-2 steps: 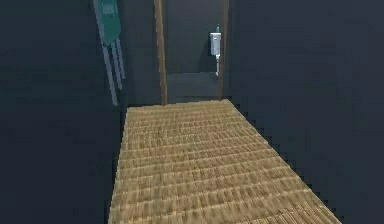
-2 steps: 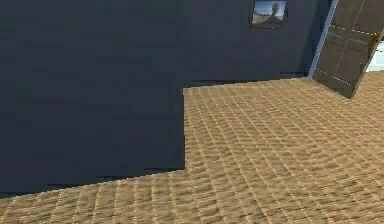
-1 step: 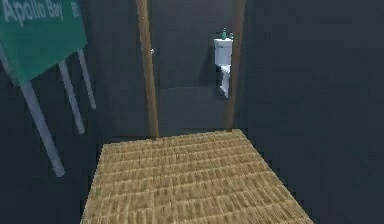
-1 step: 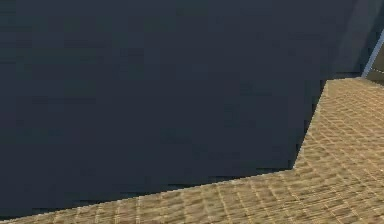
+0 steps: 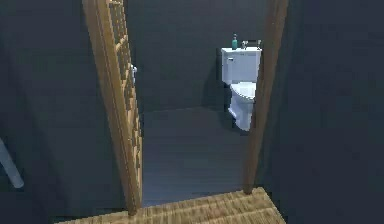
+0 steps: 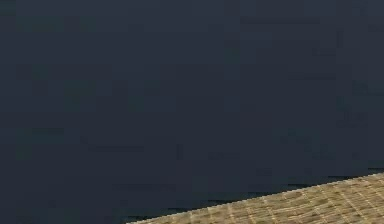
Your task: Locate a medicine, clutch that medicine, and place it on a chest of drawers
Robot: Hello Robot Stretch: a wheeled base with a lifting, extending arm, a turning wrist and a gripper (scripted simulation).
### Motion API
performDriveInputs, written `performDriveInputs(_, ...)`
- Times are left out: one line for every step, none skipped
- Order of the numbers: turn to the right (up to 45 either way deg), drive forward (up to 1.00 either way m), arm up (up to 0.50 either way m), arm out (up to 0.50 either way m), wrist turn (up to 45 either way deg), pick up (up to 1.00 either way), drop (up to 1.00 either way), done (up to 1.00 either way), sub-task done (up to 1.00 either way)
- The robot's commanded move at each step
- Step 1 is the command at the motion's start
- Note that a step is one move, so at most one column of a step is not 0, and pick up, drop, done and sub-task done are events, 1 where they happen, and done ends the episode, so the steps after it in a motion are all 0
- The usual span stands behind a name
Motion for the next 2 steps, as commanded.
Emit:
performDriveInputs(0.0,1.0,0.0,0.0,0.0,0.0,0.0,0.0,0.0)
performDriveInputs(6.0,0.0,0.0,0.0,0.0,0.0,0.0,0.0,0.0)
